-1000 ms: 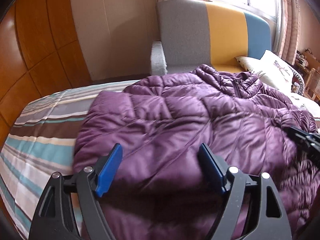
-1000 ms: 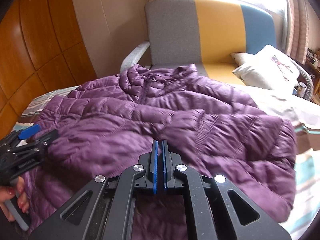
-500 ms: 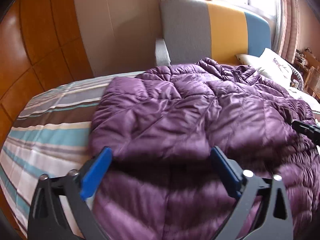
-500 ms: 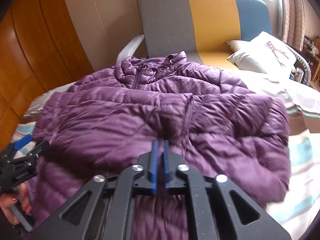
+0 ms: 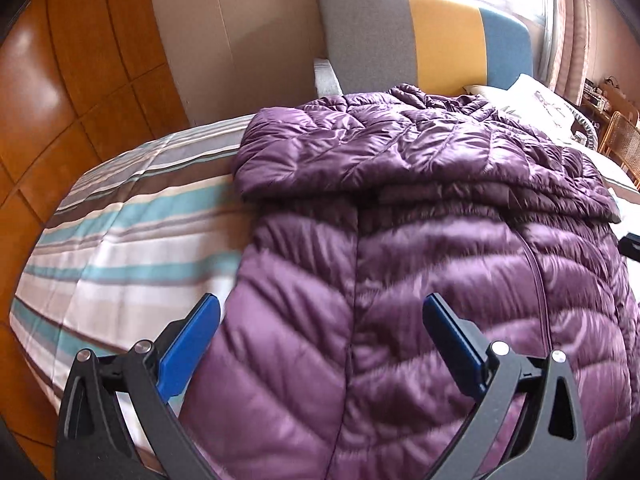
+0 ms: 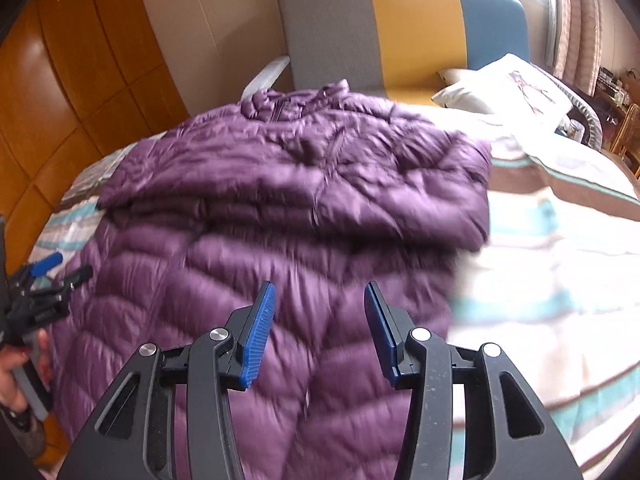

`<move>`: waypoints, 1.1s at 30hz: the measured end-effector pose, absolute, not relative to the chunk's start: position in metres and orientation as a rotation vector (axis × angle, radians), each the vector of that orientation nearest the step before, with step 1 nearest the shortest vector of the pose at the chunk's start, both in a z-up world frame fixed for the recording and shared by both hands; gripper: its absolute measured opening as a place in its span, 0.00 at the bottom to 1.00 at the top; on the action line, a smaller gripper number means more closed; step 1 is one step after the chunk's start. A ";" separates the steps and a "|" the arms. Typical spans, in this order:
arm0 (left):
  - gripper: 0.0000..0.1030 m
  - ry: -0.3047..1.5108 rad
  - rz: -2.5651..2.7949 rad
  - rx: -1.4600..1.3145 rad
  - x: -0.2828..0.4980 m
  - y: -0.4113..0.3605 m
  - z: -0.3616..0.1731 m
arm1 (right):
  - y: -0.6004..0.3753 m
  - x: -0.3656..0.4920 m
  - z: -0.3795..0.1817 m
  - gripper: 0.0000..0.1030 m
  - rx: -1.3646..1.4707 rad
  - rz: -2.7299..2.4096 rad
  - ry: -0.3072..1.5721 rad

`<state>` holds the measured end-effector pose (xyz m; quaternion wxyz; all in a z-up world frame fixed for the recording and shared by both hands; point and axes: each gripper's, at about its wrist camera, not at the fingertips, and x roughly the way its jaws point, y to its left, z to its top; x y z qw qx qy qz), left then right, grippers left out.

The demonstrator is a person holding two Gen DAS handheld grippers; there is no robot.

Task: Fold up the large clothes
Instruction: 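Open the right gripper and move it to the jacket's side edge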

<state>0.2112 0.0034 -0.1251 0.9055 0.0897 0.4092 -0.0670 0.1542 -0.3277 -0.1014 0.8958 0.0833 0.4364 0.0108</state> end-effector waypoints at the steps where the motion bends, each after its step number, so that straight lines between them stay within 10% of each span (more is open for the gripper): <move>1: 0.98 0.844 -0.134 0.188 0.206 0.006 -0.124 | -0.329 0.148 -0.102 0.45 0.166 0.023 0.912; 24: 0.97 0.824 -0.122 0.280 0.119 0.096 -0.141 | -0.363 0.004 -0.121 0.45 0.159 -0.013 1.005; 33: 0.79 0.858 -0.234 0.191 0.091 0.115 -0.146 | -0.353 -0.034 -0.132 0.45 0.226 0.068 1.056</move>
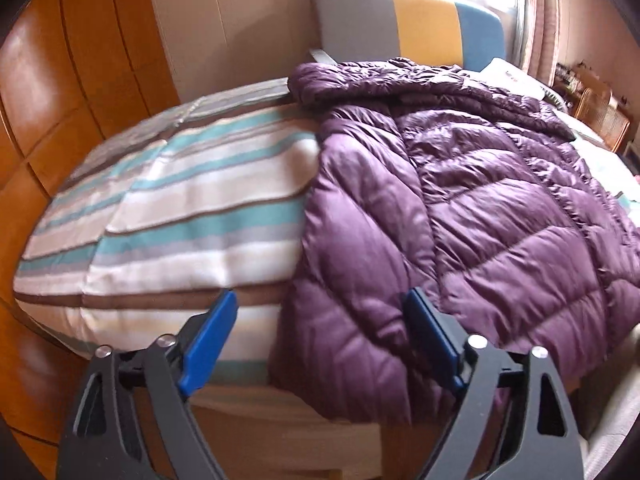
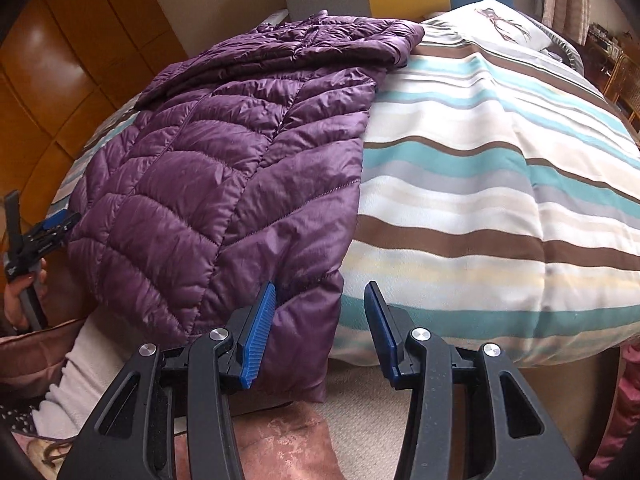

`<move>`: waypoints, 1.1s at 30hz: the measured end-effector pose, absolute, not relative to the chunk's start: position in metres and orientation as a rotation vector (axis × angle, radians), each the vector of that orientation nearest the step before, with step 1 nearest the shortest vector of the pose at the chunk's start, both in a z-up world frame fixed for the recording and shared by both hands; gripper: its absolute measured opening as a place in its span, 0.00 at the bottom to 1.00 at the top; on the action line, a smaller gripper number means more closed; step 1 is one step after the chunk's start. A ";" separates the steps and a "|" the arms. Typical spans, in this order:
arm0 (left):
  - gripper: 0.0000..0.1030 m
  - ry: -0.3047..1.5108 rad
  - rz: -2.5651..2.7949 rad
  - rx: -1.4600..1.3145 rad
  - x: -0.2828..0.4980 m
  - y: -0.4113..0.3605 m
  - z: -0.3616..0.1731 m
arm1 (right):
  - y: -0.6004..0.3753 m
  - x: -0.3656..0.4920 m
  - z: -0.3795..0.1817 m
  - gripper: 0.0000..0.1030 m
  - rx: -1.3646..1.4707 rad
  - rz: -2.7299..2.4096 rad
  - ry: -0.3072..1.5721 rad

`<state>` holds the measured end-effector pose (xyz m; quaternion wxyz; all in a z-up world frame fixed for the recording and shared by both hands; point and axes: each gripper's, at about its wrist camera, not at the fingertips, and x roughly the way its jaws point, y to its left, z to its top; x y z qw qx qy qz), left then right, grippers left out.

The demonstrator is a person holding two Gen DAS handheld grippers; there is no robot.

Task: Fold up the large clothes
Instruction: 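Open the right gripper and move it to the jacket's side edge, then grasp the jacket side edge with both grippers, fold it over the body, release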

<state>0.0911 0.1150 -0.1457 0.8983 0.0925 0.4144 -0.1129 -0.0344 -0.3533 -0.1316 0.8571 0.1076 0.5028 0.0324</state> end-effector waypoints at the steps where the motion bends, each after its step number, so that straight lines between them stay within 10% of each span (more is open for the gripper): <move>1: 0.73 0.869 -0.249 0.181 0.090 0.115 -0.147 | -0.351 -0.035 -0.133 0.45 0.229 0.073 1.062; 6: 0.67 0.879 -0.283 0.197 0.086 0.112 -0.153 | -0.335 -0.032 -0.141 0.39 0.194 0.105 1.104; 13: 0.18 0.933 -0.376 0.148 0.080 0.102 -0.153 | -0.308 -0.032 -0.134 0.09 0.058 0.150 1.076; 33: 0.10 0.692 -0.381 0.077 0.113 0.089 -0.046 | -0.330 0.017 -0.050 0.07 0.054 0.088 0.798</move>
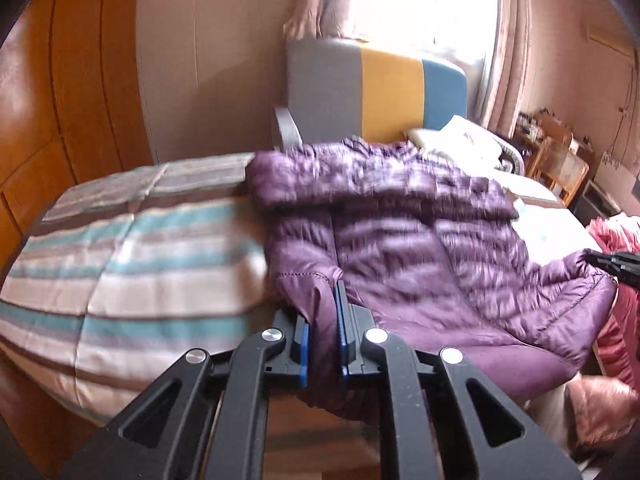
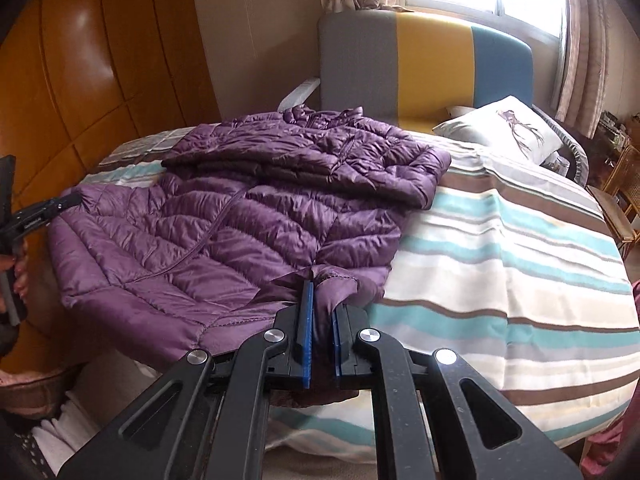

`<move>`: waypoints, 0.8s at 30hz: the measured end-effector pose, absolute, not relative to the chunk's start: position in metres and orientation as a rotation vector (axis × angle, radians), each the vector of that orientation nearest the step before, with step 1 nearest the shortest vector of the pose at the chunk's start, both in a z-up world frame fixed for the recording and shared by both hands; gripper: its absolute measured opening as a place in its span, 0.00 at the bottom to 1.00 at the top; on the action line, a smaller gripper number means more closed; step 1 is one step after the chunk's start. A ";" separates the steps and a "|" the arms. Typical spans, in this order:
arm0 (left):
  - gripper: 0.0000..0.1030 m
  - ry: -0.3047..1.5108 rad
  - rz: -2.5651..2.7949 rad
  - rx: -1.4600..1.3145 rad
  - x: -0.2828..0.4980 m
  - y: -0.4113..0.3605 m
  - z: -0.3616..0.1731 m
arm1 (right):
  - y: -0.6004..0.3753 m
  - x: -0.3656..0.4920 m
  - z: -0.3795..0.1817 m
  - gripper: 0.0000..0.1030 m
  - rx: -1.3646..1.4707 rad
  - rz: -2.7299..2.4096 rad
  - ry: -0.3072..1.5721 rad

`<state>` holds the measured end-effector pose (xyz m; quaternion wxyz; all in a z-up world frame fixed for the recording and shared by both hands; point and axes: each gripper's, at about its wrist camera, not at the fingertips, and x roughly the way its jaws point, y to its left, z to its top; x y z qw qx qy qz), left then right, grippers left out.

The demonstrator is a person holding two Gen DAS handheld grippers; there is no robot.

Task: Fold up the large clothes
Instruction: 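Grasp the jacket side edge with both grippers, fold it over the body, release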

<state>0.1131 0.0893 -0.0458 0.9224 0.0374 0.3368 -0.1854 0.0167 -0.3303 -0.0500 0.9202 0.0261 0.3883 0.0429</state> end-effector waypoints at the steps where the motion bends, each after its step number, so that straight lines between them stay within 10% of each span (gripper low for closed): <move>1: 0.10 0.685 -0.379 0.073 0.118 0.088 -0.043 | -0.332 0.022 -0.048 0.07 0.061 0.083 0.791; 24: 0.09 0.702 -0.265 0.023 0.312 0.028 -0.050 | -0.402 0.205 -0.042 0.07 0.205 -0.050 0.790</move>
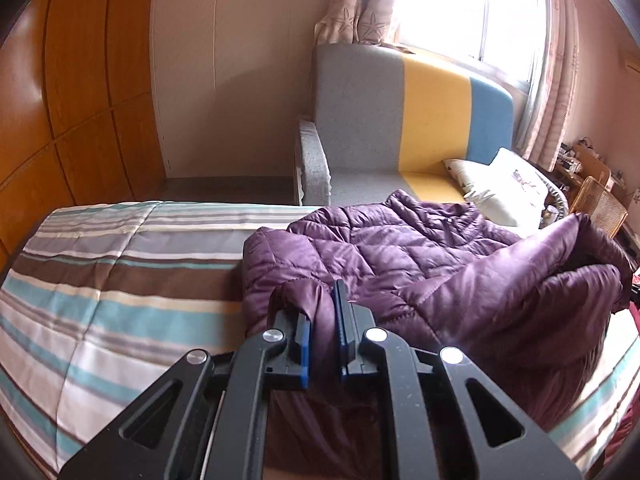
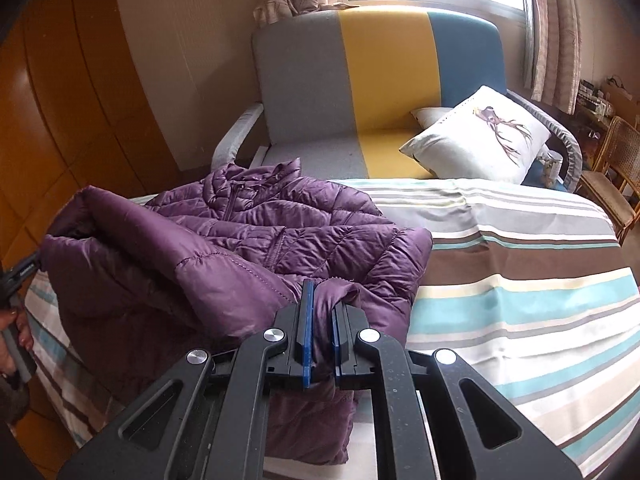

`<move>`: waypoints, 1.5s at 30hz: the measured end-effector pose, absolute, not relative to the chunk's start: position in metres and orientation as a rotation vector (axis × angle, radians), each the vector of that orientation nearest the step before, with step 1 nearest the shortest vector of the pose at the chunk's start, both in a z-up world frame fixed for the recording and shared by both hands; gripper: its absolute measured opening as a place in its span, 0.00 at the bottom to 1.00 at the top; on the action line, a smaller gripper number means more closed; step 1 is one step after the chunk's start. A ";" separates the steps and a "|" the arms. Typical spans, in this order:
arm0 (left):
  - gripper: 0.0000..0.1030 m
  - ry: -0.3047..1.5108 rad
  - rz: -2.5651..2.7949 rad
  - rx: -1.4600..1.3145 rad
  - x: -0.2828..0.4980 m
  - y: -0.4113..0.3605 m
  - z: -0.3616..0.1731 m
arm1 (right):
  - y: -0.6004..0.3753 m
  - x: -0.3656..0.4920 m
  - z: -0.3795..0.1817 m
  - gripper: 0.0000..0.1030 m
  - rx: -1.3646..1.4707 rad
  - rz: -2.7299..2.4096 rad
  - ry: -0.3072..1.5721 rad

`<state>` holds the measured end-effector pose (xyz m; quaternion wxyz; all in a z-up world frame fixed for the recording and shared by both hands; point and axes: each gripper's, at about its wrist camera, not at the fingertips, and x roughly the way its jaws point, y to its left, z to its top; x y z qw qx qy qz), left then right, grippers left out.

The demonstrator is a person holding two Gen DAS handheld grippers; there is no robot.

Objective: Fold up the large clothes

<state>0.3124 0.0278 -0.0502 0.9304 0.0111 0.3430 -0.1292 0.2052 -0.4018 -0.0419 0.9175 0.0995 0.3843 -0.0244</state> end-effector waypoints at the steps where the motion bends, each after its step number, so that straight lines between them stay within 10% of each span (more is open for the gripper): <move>1: 0.09 0.710 -0.264 0.020 0.318 0.027 -0.052 | -0.406 0.213 -0.044 0.07 0.223 -0.054 0.797; 27: 0.23 0.850 -0.212 0.012 0.447 -0.020 -0.117 | -0.457 0.330 -0.120 0.07 0.483 -0.102 0.895; 29: 0.30 0.845 -0.226 -0.024 0.446 -0.015 -0.116 | -0.466 0.328 -0.120 0.07 0.563 -0.081 0.872; 33: 0.86 0.782 -0.148 -0.093 0.444 0.002 -0.099 | -0.488 0.319 -0.117 0.23 0.749 -0.057 0.795; 45: 0.84 0.708 -0.090 0.035 0.420 -0.009 -0.079 | -0.437 0.313 -0.071 0.26 0.261 -0.158 0.774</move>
